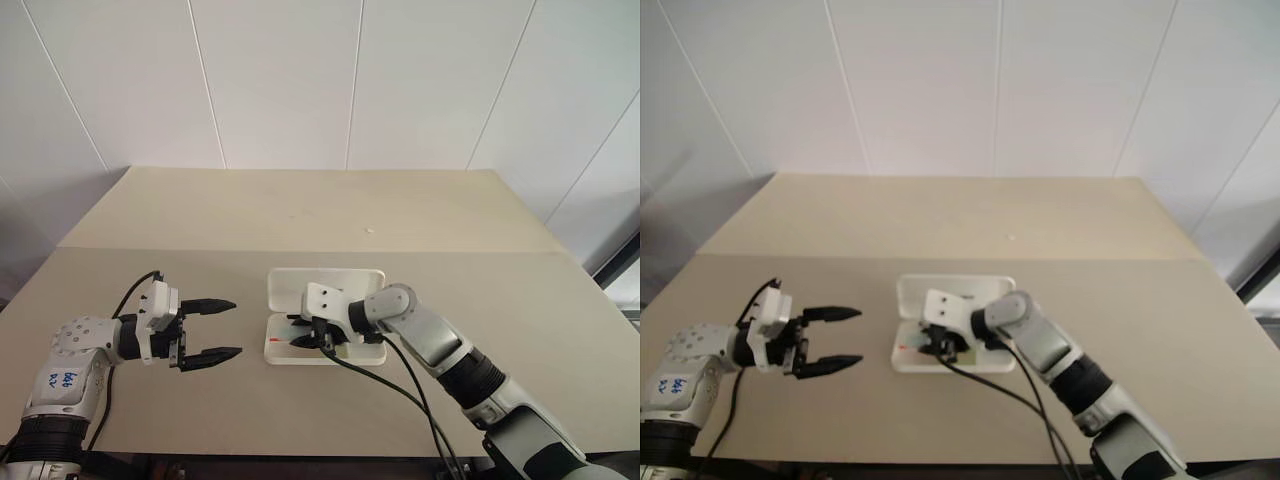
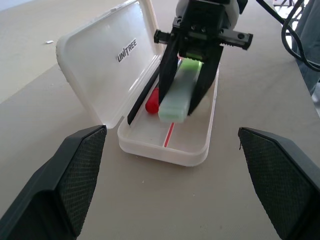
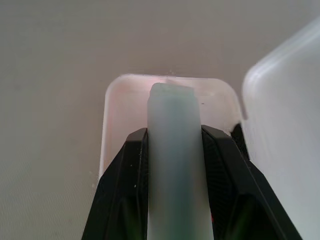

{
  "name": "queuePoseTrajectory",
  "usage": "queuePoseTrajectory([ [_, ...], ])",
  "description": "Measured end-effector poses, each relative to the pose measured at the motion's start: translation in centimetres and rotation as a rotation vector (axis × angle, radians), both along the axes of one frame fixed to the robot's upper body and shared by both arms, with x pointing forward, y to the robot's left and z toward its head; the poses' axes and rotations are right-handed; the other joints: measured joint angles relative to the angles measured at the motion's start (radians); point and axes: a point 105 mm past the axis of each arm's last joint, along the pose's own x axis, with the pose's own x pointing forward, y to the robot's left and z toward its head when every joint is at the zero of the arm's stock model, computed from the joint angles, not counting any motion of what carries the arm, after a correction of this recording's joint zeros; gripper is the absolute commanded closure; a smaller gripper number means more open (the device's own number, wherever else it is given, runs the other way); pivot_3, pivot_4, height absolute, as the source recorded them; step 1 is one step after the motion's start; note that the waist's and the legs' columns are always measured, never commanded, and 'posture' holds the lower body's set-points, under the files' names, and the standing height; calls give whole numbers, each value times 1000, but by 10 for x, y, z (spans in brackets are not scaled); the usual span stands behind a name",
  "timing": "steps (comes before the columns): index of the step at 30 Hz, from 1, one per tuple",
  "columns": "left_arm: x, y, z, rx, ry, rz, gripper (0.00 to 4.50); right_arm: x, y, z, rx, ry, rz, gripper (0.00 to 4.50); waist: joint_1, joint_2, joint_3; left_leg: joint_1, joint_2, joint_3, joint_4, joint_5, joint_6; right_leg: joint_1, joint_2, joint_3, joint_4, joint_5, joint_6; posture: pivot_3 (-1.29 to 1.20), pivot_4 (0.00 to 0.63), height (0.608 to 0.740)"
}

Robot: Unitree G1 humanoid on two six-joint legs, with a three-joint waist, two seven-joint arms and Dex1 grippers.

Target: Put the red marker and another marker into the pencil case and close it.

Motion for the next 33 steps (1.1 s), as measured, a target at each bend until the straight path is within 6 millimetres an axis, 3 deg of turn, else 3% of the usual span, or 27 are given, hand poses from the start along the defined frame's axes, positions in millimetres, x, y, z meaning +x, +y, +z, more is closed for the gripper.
queuePoseTrajectory([
  [13,1,0,1,-1,-4,9,0,-4,7,-1,3,33,5,2621,-9,0,0,0,0,0,1,0,0,0,0,0,1,0,0,0,150,740],
  [19,1,0,1,-1,-5,8,0,-4,7,-1,3,33,5,524,-9,0,0,0,0,0,1,0,0,0,0,0,1,0,0,0,150,740],
  [21,1,0,1,-1,-6,8,0,-4,7,-1,3,33,5,38,-9,0,0,0,0,0,1,0,0,0,0,0,1,0,0,0,150,740],
  [33,1,1,2,5,-7,9,0,-10,5,14,33,24,12,38,-9,0,0,0,0,-1,2,0,0,0,0,0,1,0,0,0,150,740],
])
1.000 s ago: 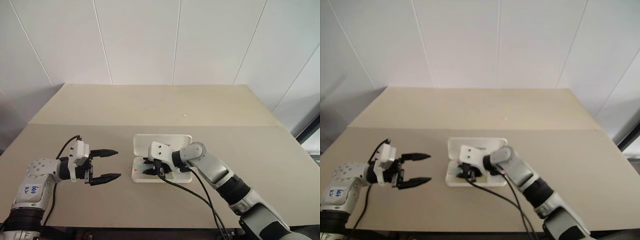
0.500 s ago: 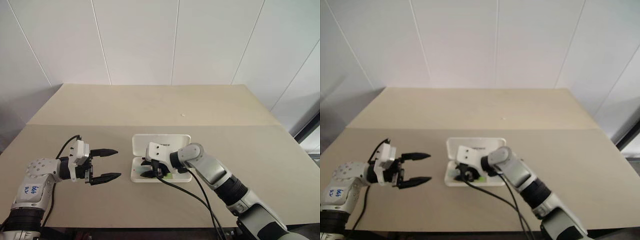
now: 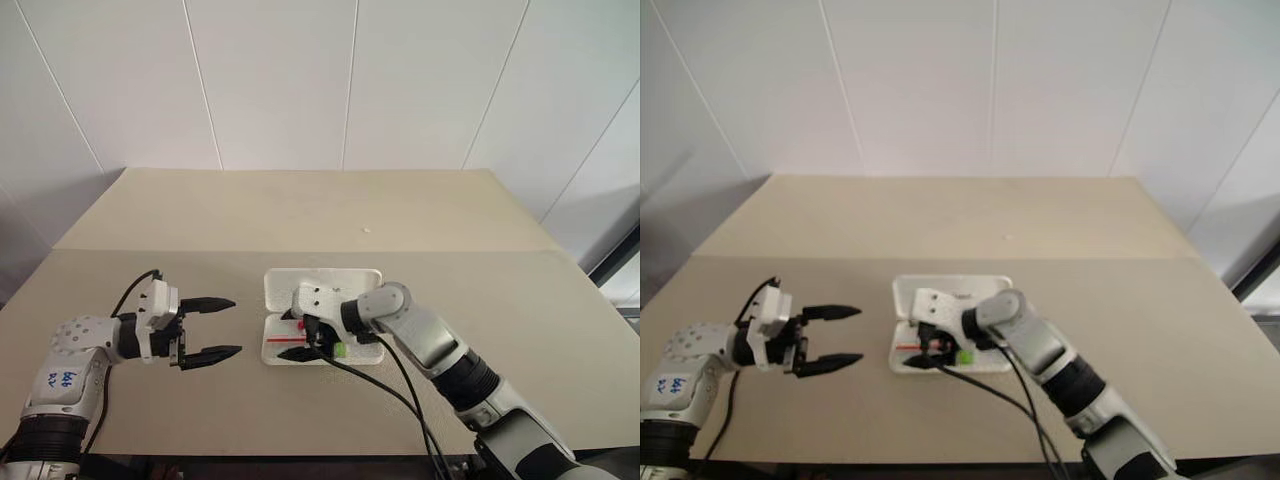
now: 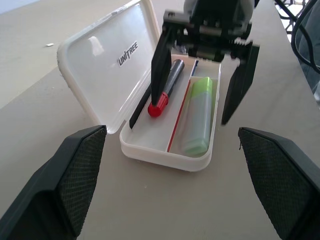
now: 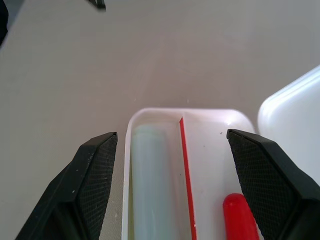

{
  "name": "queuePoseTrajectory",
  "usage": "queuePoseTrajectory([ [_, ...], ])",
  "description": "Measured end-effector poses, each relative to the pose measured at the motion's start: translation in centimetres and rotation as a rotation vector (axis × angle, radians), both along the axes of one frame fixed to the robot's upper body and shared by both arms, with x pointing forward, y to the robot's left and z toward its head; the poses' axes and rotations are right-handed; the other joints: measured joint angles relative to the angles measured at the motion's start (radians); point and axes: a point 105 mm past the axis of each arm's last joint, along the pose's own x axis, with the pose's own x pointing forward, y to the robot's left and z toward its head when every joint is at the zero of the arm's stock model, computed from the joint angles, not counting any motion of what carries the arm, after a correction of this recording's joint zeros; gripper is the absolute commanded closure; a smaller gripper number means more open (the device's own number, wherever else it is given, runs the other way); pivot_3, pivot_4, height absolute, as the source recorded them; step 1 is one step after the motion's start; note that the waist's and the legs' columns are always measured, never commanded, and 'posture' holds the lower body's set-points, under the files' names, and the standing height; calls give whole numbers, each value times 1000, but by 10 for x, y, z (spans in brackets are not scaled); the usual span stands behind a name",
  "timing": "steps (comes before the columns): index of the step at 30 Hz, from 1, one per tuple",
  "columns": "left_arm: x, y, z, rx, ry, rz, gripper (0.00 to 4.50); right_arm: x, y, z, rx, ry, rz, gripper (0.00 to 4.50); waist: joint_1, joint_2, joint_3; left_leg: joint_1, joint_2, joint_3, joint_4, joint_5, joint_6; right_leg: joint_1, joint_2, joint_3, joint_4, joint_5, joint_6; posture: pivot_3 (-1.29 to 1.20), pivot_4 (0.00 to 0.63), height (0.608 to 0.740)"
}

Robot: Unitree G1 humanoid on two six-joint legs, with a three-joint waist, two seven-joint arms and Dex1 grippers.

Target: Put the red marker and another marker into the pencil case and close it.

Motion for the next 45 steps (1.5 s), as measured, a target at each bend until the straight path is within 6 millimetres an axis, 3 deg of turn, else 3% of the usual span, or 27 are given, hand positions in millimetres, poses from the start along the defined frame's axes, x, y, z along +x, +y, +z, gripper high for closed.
queuePoseTrajectory([
  [13,0,0,1,0,-5,0,0,20,-19,-18,-48,7,-97,38,0,0,0,0,0,0,0,0,0,0,0,0,0,0,0,0,150,740],
  [23,0,-2,2,3,-14,3,0,24,-30,-11,-35,-11,-139,38,1,0,0,0,0,0,1,0,0,0,0,0,1,0,0,0,150,740],
  [29,-4,0,-2,2,-8,15,0,-3,-60,20,73,47,-168,38,5,0,0,-1,0,-1,1,-1,0,0,0,0,-1,-1,0,0,150,740],
  [36,-1,-6,0,-12,-18,-5,0,-36,-121,27,74,174,-302,38,25,0,0,-1,0,0,2,-1,0,1,0,0,-2,-1,-1,0,150,740],
  [41,3,-10,2,-19,-26,-27,0,-34,-157,20,37,170,-480,38,26,0,0,0,0,1,2,-1,0,1,0,0,-2,-2,-3,0,150,740],
  [45,6,-14,1,-26,-18,-53,0,-14,-190,13,42,83,-740,38,27,0,0,0,0,1,2,-1,0,2,0,0,-2,-2,-3,0,150,740],
])
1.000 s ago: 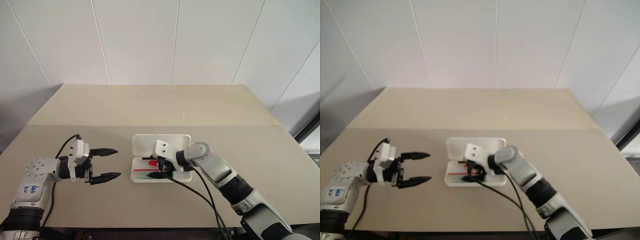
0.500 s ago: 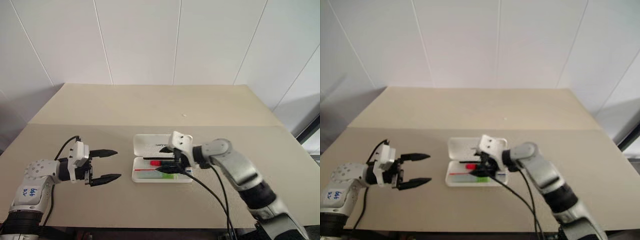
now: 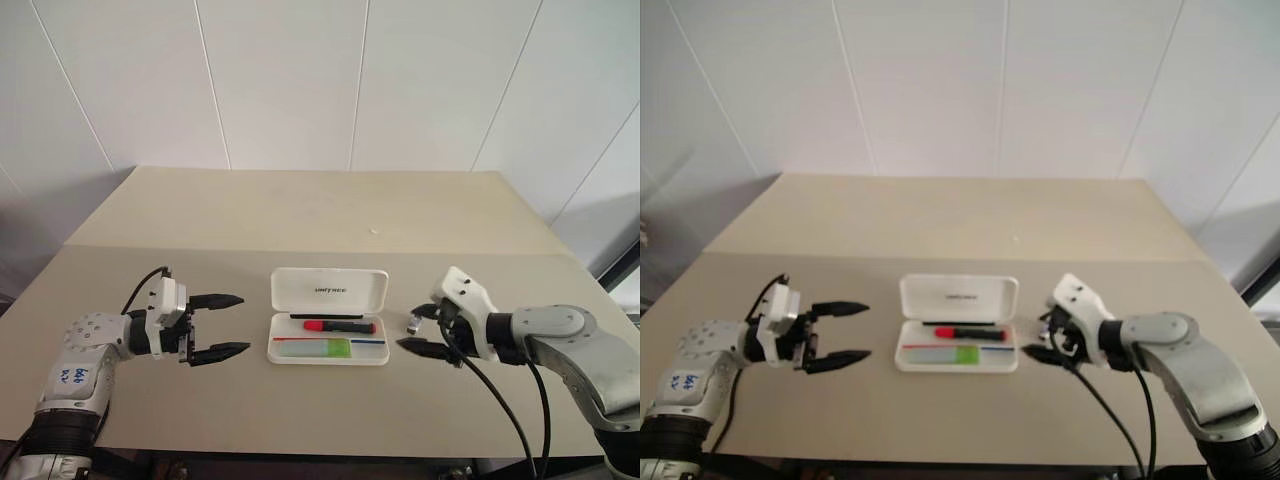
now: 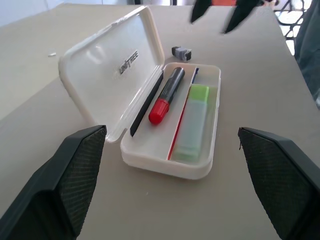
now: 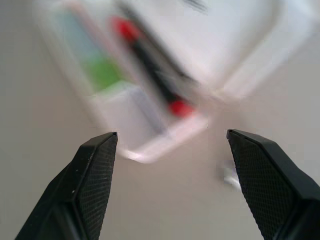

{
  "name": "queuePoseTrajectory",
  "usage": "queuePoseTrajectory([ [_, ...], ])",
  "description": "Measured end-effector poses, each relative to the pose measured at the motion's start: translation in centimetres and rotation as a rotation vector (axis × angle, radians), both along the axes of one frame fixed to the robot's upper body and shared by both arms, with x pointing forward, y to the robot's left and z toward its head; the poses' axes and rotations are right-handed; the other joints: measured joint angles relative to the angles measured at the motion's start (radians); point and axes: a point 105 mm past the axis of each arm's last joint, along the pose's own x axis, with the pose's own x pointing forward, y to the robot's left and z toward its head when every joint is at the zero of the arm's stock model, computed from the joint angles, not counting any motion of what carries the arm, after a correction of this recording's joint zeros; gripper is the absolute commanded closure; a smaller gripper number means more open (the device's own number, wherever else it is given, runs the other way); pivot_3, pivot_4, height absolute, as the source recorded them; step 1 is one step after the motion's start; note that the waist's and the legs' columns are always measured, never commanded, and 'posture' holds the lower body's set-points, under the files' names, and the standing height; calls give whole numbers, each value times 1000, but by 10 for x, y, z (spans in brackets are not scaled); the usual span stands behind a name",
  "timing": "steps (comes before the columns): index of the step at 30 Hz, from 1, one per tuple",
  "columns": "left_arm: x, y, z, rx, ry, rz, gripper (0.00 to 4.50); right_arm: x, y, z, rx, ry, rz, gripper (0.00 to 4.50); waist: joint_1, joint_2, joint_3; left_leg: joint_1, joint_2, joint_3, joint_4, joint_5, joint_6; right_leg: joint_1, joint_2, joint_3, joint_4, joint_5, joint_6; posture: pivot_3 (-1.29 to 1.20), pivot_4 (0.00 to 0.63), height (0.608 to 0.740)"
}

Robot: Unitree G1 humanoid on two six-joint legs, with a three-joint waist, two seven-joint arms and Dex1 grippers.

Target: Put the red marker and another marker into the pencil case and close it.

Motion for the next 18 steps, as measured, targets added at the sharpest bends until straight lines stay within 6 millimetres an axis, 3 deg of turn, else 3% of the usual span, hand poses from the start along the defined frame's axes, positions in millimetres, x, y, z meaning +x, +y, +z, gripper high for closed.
queuePoseTrajectory([
  [7,1,-5,-1,-1,12,-33,0,15,-16,-27,122,-50,-334,38,0,0,0,0,0,0,-1,0,0,-1,0,0,0,1,2,0,150,740],
  [18,4,-4,0,-3,20,-42,0,25,3,-34,357,-60,-591,38,-2,0,0,1,0,-1,-1,0,0,0,1,0,2,1,2,0,150,740],
])
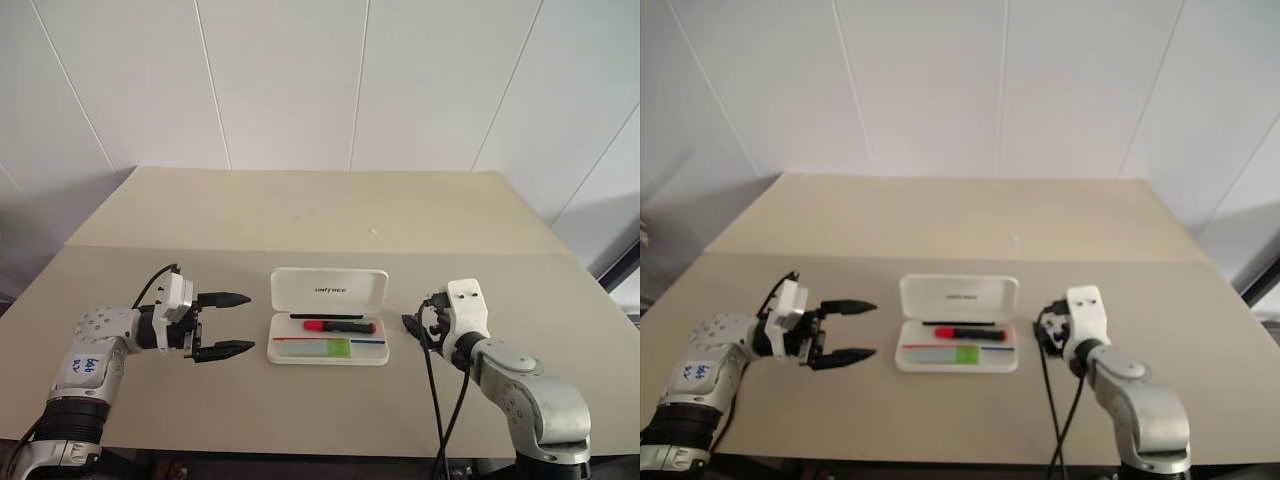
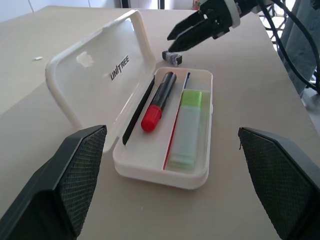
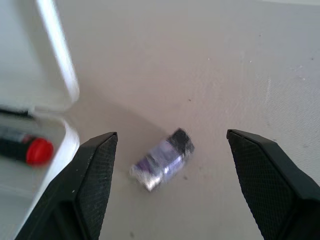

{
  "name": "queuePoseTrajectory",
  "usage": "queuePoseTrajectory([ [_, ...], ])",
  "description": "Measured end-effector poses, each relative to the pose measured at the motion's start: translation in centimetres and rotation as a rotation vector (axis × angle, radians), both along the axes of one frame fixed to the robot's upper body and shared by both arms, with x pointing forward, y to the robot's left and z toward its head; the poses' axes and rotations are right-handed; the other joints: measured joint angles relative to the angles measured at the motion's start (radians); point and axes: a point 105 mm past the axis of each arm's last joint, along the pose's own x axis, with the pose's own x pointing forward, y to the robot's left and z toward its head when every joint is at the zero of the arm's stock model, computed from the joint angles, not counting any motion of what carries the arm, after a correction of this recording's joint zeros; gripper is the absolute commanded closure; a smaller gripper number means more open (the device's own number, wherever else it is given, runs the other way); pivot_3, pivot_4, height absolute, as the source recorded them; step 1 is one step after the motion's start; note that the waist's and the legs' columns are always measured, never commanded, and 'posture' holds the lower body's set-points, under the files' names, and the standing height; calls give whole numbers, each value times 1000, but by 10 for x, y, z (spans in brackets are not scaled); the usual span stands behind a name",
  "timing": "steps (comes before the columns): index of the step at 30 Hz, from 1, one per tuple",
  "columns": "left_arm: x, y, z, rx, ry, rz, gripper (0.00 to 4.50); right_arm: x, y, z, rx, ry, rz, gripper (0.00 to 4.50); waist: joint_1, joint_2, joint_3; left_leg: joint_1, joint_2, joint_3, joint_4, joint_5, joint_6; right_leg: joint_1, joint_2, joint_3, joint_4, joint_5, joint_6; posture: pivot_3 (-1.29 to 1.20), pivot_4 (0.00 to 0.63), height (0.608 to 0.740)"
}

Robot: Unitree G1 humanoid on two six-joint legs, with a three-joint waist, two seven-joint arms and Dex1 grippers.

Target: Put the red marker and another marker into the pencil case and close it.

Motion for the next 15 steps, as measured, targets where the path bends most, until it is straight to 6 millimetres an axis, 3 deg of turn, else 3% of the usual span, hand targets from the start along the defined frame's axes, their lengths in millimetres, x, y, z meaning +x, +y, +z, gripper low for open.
queuePoseTrajectory([
  [15,0,0,1,2,-1,3,0,3,-4,-21,-39,65,-118,38,1,-1,-1,1,0,0,0,0,0,1,0,0,0,0,0,0,150,740],
])
